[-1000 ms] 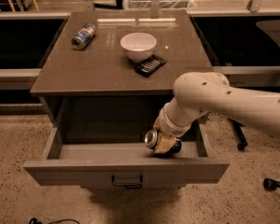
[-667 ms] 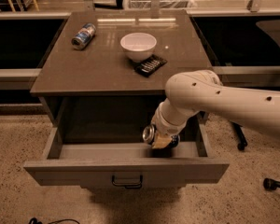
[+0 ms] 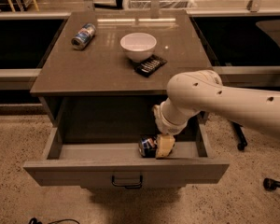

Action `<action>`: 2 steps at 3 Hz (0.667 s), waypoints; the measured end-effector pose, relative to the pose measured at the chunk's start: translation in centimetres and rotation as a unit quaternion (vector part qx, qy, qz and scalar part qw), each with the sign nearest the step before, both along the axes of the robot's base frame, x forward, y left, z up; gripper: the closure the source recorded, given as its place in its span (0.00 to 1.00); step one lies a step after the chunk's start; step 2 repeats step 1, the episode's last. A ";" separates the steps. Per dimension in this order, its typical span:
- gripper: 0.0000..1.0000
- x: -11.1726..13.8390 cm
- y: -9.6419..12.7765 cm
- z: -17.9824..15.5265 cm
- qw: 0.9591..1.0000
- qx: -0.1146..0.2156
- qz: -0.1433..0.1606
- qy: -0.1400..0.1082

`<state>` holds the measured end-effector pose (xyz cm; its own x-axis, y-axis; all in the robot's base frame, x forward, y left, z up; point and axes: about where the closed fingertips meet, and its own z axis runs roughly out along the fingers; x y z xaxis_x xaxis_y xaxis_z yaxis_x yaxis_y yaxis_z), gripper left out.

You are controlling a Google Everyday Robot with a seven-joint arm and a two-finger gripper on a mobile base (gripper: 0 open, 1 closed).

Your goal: Place pepsi can into top drawer

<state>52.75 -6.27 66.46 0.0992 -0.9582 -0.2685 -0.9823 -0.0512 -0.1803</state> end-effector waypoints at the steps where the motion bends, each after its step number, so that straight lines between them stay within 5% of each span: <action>1: 0.00 0.0 0.0 0.0 1.000 0.000 0.000 0.000; 2: 0.00 0.0 0.0 0.0 1.000 0.000 0.000 0.000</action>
Offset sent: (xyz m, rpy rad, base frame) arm 0.0000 0.0000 0.0000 0.0000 0.0000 0.0000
